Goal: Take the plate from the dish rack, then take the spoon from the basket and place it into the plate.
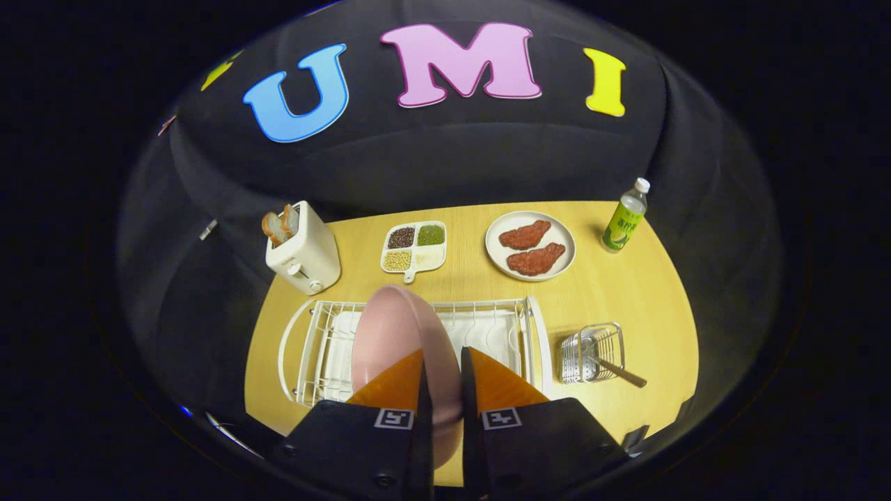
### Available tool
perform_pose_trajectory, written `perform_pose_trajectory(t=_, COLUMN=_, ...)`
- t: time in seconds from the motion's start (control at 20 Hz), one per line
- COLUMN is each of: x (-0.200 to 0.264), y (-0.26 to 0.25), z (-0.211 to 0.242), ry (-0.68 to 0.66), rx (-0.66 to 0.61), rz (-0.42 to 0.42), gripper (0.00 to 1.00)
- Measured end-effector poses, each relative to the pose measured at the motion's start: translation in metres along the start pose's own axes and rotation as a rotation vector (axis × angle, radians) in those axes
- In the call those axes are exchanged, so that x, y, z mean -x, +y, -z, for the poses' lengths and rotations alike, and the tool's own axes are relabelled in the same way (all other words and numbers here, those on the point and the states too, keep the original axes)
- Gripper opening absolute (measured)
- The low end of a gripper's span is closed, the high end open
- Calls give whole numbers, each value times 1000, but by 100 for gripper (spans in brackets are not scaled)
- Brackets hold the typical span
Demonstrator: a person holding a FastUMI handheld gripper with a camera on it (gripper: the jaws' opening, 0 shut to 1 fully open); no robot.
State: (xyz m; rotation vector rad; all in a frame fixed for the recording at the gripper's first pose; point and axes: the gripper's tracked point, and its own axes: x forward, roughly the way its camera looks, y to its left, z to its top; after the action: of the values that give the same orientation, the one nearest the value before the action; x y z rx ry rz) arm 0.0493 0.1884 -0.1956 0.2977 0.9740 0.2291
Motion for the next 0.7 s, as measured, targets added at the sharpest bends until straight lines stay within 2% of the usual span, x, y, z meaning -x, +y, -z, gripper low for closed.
perform_pose_trajectory(t=0.1, x=13, y=-7, z=20, ry=8, rx=-6, rz=-70, gripper=20)
perform_pose_trajectory(t=0.35, x=38, y=-35, z=95, ry=71, rx=-69, rz=-152, gripper=20)
perform_pose_trajectory(t=0.55, x=35, y=-62, z=175, ry=192, rx=-131, rz=-144, gripper=20)
perform_pose_trajectory(t=0.7, x=25, y=-62, z=215, ry=228, rx=-168, rz=-179, gripper=20)
